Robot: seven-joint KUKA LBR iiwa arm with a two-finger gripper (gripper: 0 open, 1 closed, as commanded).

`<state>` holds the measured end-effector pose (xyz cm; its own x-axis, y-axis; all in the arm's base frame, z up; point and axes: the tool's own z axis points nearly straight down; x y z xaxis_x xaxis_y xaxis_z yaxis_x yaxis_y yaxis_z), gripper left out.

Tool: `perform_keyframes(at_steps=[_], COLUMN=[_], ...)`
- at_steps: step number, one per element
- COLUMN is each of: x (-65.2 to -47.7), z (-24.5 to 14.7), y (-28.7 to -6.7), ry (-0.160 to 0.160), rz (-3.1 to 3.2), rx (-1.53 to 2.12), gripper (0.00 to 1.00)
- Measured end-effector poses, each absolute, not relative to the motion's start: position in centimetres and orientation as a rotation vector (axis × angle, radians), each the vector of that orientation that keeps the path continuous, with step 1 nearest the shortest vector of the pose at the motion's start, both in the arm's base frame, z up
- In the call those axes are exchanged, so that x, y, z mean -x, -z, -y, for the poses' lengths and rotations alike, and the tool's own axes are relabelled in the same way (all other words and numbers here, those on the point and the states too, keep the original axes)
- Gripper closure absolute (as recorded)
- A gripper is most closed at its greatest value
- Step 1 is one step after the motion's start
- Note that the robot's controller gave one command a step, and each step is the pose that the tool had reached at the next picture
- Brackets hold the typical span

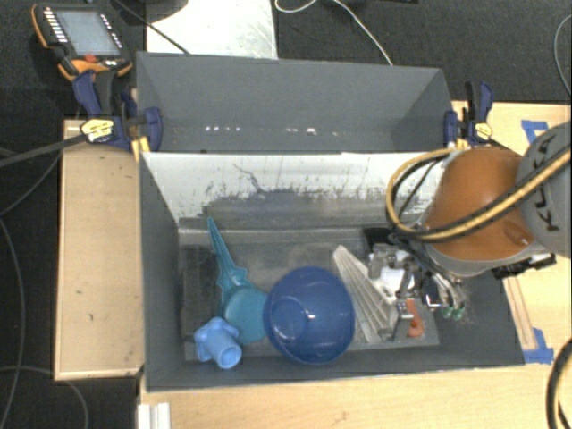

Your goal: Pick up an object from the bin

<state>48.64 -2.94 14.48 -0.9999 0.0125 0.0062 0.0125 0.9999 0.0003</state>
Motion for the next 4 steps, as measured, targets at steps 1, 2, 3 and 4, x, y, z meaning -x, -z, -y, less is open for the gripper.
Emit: perform_keyframes(at_steps=[1, 2, 3, 4], x=[-48.8, -51.7, -50.7, -53.8], z=[2.9, -1.4, 6.3, 0.5], y=[-14.9, -9.0, -12.5, -11.7], ry=[0.000, 0.000, 0.001, 0.000], rz=[3.144, 3.134, 3.137, 3.140], rx=[0.017, -0.245, -0.194, -0.208], gripper=[0.00, 0.00, 0.00, 0.00])
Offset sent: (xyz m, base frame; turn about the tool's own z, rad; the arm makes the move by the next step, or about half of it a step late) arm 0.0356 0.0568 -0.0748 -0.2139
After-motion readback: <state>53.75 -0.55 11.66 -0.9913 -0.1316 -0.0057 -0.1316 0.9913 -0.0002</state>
